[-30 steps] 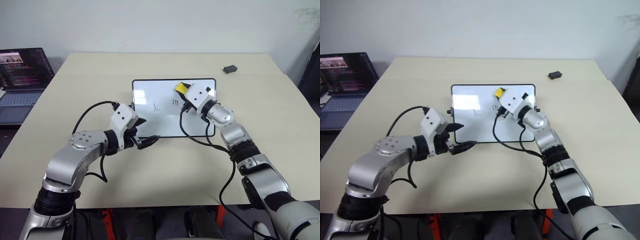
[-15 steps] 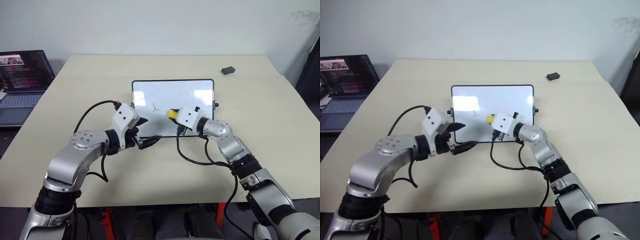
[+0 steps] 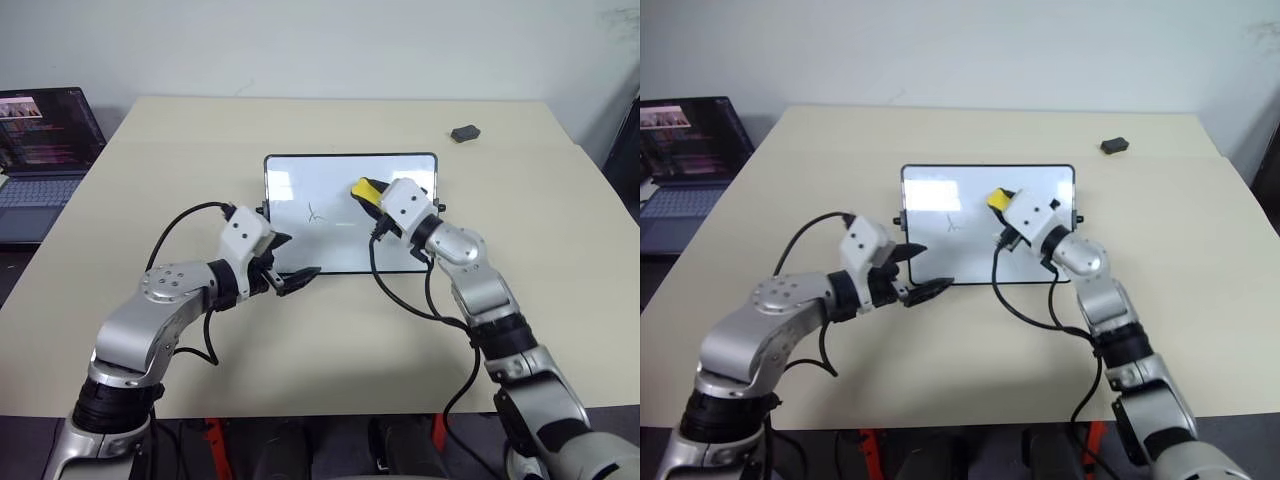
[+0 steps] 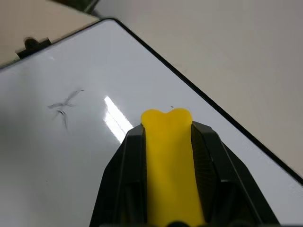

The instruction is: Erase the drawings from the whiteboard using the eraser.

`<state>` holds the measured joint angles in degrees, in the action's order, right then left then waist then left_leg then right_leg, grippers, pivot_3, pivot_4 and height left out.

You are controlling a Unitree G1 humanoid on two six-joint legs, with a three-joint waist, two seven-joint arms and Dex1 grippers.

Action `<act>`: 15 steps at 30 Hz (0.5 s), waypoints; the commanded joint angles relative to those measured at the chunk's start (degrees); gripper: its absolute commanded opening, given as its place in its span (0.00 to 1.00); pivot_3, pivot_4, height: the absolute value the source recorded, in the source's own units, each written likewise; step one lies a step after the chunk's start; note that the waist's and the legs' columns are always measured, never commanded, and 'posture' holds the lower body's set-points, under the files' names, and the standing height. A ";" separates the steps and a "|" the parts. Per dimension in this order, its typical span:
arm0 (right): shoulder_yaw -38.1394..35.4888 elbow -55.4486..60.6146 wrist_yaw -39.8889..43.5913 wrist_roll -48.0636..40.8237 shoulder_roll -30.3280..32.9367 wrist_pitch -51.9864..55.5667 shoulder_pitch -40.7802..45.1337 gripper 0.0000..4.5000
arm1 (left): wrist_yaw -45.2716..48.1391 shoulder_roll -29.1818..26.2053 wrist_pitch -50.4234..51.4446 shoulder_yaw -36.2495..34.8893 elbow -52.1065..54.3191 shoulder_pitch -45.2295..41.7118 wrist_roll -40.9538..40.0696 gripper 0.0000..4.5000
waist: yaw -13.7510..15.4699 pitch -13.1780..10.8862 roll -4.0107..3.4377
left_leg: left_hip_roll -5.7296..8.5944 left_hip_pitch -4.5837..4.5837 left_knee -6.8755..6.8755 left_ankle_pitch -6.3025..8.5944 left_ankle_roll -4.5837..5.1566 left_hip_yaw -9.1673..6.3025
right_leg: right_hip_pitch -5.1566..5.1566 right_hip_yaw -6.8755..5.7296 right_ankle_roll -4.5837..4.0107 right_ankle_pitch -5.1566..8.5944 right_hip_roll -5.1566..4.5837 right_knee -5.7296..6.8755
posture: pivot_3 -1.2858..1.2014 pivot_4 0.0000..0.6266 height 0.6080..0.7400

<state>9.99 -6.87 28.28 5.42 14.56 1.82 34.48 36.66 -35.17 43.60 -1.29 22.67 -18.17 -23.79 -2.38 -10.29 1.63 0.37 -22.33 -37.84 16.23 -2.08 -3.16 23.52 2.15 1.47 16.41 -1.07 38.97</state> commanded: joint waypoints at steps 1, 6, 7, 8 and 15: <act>-3.16 12.58 1.65 -4.69 1.52 6.65 -5.86 0.22 | -3.44 2.17 -2.53 -4.91 4.72 3.17 -0.92 1.00 | 0.41 0.00 0.00 | 0.00 -0.12 -0.02 0.00 0.00 0.01 | 0.10 0.00 0.00 0.00 -0.01 -0.01 | 0.52 0.24 1.00; -5.04 25.12 1.09 -7.15 3.26 11.68 -17.11 0.22 | -7.31 6.96 -2.87 -7.65 9.88 8.19 -3.34 1.00 | 0.78 -0.01 0.00 | 0.05 -0.24 -0.09 0.01 0.02 0.00 | 0.15 -0.01 0.01 -0.01 -0.07 -0.02 | 0.52 0.24 1.00; -4.89 27.55 0.78 -7.02 3.42 11.25 -20.25 0.22 | -7.86 7.59 -3.95 -8.29 10.15 9.31 -3.20 1.00 | 0.88 0.01 -0.02 | 0.05 -0.18 -0.12 0.00 0.02 -0.01 | 0.14 -0.02 0.02 -0.12 -0.05 0.03 | 0.52 0.24 1.00; -4.93 29.96 0.31 -7.64 2.99 11.69 -23.38 0.22 | -8.33 7.71 -5.63 -8.52 10.34 10.60 -2.08 1.00 | 0.87 0.01 0.00 | 0.04 0.20 -0.05 -0.01 0.03 -0.10 | -0.23 -0.10 -0.01 -0.15 -0.03 -0.01 | 0.52 0.24 1.00; -4.15 33.83 -0.95 -10.59 0.66 10.09 -35.64 0.22 | -10.67 9.11 -10.66 -12.74 8.92 16.63 -1.55 1.00 | 0.56 0.01 -0.02 | 0.03 0.42 -0.06 -0.01 0.03 0.08 | -0.36 0.06 0.01 -0.12 -0.01 0.01 | 0.52 0.24 1.00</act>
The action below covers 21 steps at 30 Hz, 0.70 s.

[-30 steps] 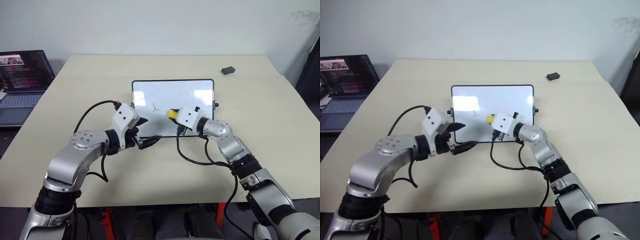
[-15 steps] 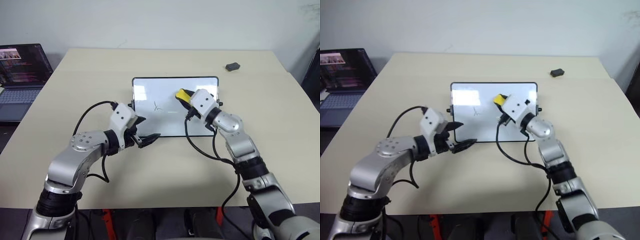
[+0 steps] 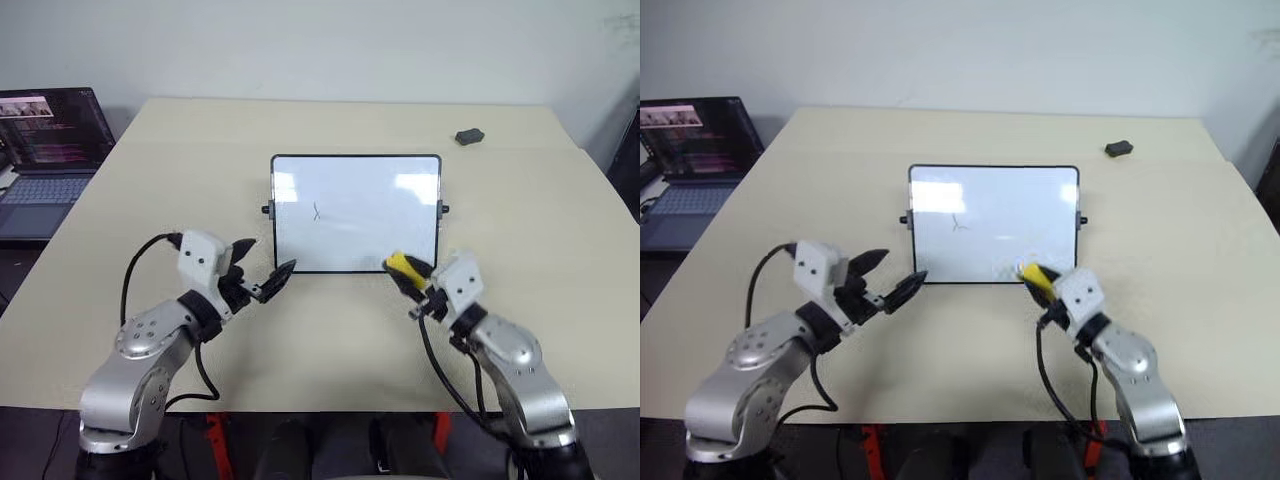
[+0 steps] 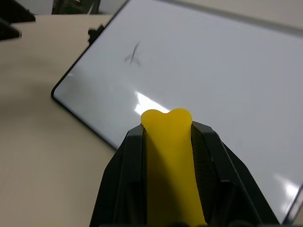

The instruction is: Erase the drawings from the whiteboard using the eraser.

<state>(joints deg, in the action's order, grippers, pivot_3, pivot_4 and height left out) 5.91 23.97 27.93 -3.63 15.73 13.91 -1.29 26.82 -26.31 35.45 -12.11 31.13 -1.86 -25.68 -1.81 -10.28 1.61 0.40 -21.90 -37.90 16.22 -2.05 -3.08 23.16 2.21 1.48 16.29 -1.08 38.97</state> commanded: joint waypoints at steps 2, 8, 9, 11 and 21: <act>-0.09 2.43 -0.64 -1.93 -0.78 -2.29 -0.13 0.22 | -1.56 0.55 -2.89 -1.70 -0.13 -0.10 0.48 1.00 | 0.12 0.00 0.01 | 0.00 0.04 -0.02 -0.02 0.00 -0.01 | -0.02 -0.03 0.00 0.00 0.02 0.02 | 0.52 0.24 1.00; -0.81 1.55 0.04 -2.11 0.41 -4.36 2.22 0.22 | 0.69 -2.23 -3.51 -1.03 -1.83 -2.42 0.36 1.00 | 0.15 0.01 0.01 | 0.01 0.06 -0.03 -0.03 0.01 -0.03 | -0.08 -0.04 0.00 0.00 0.04 0.02 | 0.52 0.24 1.00; -0.89 1.04 0.33 -1.80 0.93 -5.07 2.88 0.22 | 1.66 -3.36 -3.69 -1.55 -2.74 -2.80 0.23 1.00 | 0.14 0.01 0.01 | 0.01 0.06 -0.02 -0.03 0.01 -0.04 | -0.07 -0.05 0.00 0.00 0.04 0.01 | 0.52 0.24 1.00; -0.77 -0.04 0.81 -1.12 1.88 -6.78 4.25 0.22 | 3.29 -5.47 -3.92 -2.32 -4.49 -3.80 0.11 1.00 | 0.14 0.01 0.01 | 0.01 0.06 0.00 -0.03 0.00 -0.03 | -0.06 -0.05 0.00 0.00 0.04 0.01 | 0.52 0.24 1.00; 4.46 -13.04 0.06 5.53 1.31 -16.04 20.87 0.22 | 14.38 -14.99 -0.68 2.11 -9.29 -8.66 -1.63 1.00 | -0.11 0.00 0.01 | 0.01 0.08 0.01 -0.03 0.00 0.01 | -0.01 -0.04 -0.01 -0.01 0.05 0.05 | 0.52 0.24 1.00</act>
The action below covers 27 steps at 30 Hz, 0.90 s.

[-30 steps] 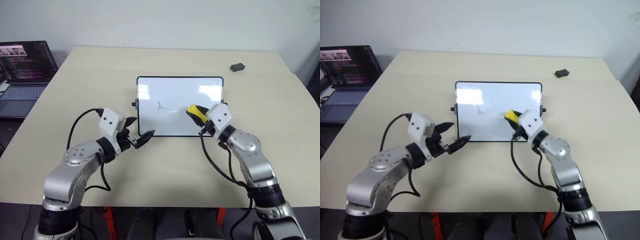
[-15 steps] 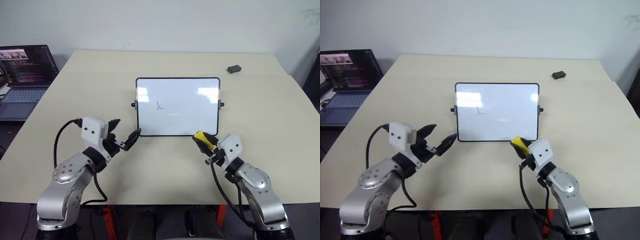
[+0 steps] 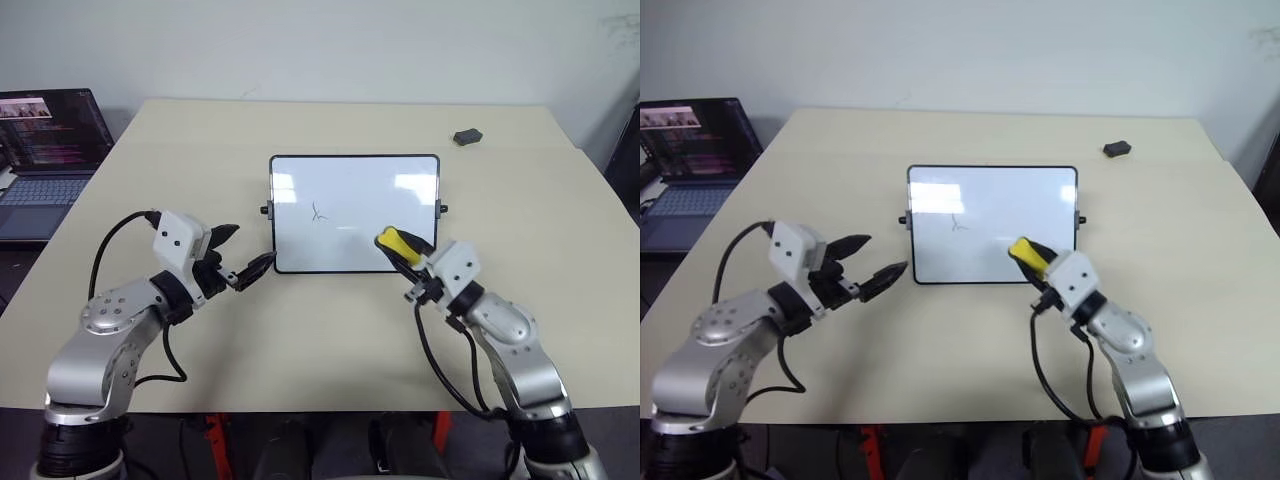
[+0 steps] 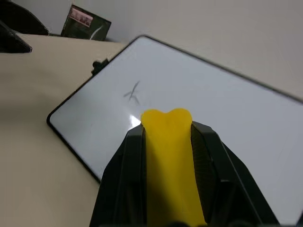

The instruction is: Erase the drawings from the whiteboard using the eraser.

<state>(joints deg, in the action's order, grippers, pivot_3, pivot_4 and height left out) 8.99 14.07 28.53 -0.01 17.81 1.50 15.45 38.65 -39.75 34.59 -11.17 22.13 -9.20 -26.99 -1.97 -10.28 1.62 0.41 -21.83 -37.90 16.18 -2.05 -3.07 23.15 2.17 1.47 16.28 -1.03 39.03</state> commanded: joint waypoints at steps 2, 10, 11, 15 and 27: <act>3.21 -7.96 -0.74 4.07 -1.59 -6.01 8.70 0.22 | 3.13 -2.43 0.22 1.74 -1.25 -2.57 0.22 1.00 | 0.11 0.00 0.00 | 0.00 -0.01 0.00 0.00 0.00 -0.02 | 0.00 -0.02 0.00 0.00 0.00 -0.01 | 0.52 0.24 1.00; 7.46 -32.91 -4.49 11.90 -6.91 -10.11 30.81 0.22 | -0.93 -0.91 3.00 2.00 -1.05 -5.87 0.56 1.00 | -0.25 -0.01 -0.01 | -0.01 -0.06 -0.03 0.00 0.00 0.04 | 0.09 0.02 -0.02 -0.02 -0.01 0.02 | 0.52 0.24 1.00; 7.54 -35.13 -4.76 12.34 -7.16 -10.65 32.51 0.22 | -1.01 -0.81 4.20 2.41 -0.59 -6.68 -0.09 1.00 | -0.21 0.00 0.01 | -0.01 -0.07 -0.02 0.00 0.00 0.00 | 0.10 -0.01 -0.03 -0.02 -0.01 0.02 | 0.52 0.24 1.00; 7.66 -39.50 -5.05 12.86 -7.64 -12.87 35.69 0.22 | -0.86 -1.51 7.24 3.78 -1.06 -9.23 -0.24 1.00 | 0.26 0.00 0.01 | 0.00 -0.18 -0.01 0.00 0.00 -0.06 | 0.11 -0.07 -0.03 -0.01 -0.04 -0.05 | 0.52 0.24 1.00; 12.06 -59.10 -7.72 18.68 -13.30 -16.92 41.00 0.22 | 0.56 -1.31 10.46 4.99 -2.58 -10.88 -0.82 1.00 | -1.36 0.00 0.01 | -0.04 -0.11 -0.02 0.00 0.00 0.02 | 0.14 0.00 -0.03 -0.02 -0.01 0.06 | 0.52 0.24 1.00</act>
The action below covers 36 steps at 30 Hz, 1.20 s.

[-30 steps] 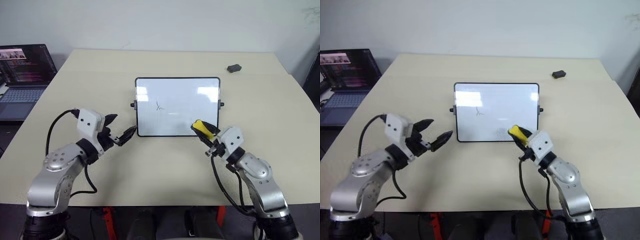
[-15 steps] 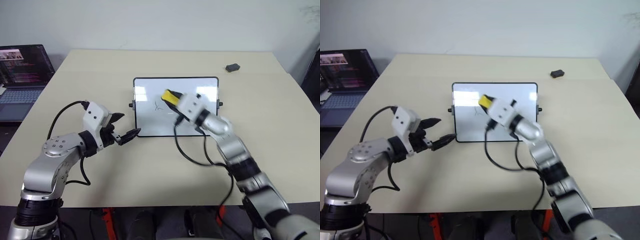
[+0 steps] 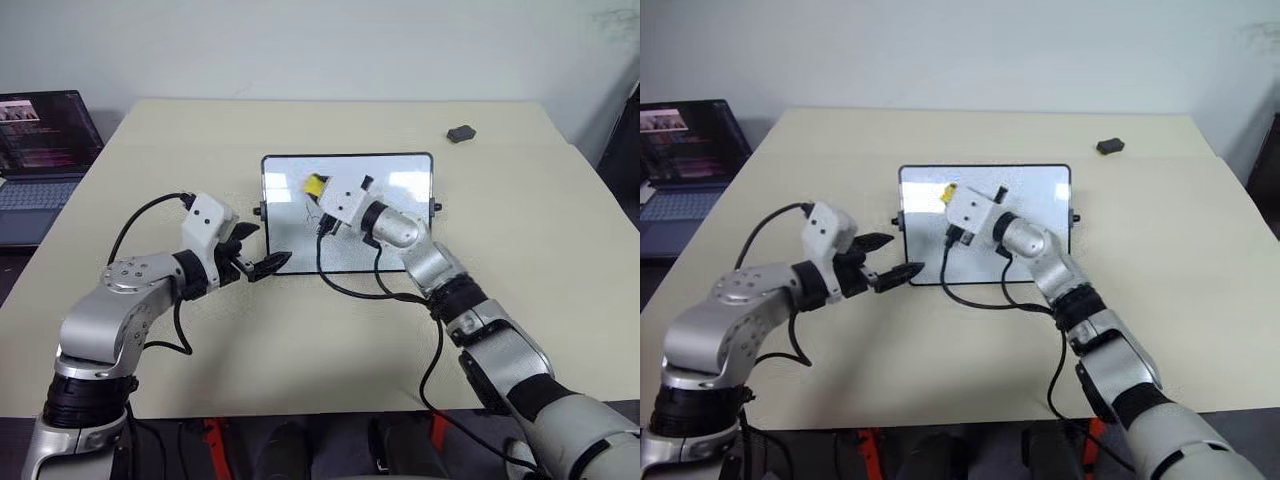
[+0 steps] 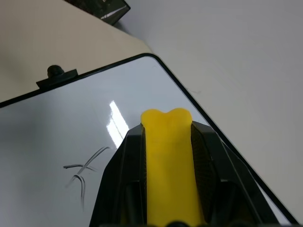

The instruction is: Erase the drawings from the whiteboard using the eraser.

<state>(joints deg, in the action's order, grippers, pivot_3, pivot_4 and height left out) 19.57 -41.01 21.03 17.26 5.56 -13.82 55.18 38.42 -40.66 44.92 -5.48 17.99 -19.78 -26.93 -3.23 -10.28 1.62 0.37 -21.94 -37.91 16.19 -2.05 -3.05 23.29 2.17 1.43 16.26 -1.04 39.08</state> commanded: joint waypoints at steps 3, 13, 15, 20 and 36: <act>3.30 -8.11 1.25 2.48 -2.20 -2.16 0.77 0.22 | 1.05 -0.75 0.06 -1.18 1.28 0.62 -0.79 1.00 | -0.15 0.02 0.01 | 0.00 0.07 -0.01 0.00 0.00 0.02 | -0.04 0.02 0.00 -0.01 0.00 0.02 | 0.52 0.24 1.00; 5.82 -8.29 6.89 3.07 -1.04 1.11 -5.73 0.22 | 0.30 -2.23 -0.85 -5.15 -0.19 4.36 0.39 1.00 | -0.04 0.11 0.02 | 0.01 1.55 0.08 0.01 0.01 -0.08 | -1.42 -0.04 -0.10 0.03 0.00 0.15 | 0.52 0.24 1.00; 5.03 -5.44 6.67 2.27 -0.79 -0.40 -5.76 0.22 | 0.38 -2.26 -1.07 -5.15 -0.26 4.49 0.45 1.00 | 0.18 0.09 0.00 | 0.02 1.97 0.09 0.00 0.02 -0.16 | -1.94 -0.08 -0.09 0.05 0.02 -0.07 | 0.52 0.24 1.00; 0.90 5.99 5.15 -0.71 0.09 -3.00 -3.36 0.22 | 1.45 -2.71 -1.77 -4.98 -0.27 5.30 0.39 1.00 | 0.23 0.03 -0.01 | 0.05 1.91 0.03 -0.02 0.04 -0.13 | -1.89 -0.01 -0.06 0.02 0.01 -0.09 | 0.52 0.24 1.00; 1.68 -10.19 -0.68 3.28 -2.31 1.80 2.84 0.22 | 2.46 -2.84 -2.07 -4.28 0.70 6.16 0.53 1.00 | -0.09 0.07 0.02 | 0.00 0.06 0.05 0.01 -0.02 0.05 | 0.01 0.03 -0.09 -0.02 -0.05 -0.01 | 0.52 0.24 1.00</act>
<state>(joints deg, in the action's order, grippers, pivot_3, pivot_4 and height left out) 20.49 -48.64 19.01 19.41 2.93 -14.71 59.37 40.67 -42.61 43.57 -9.13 16.40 -13.58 -26.36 -3.32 -10.21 1.64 0.37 -21.73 -37.86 16.20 -2.06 -3.03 23.17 2.16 1.32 16.23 -1.09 39.10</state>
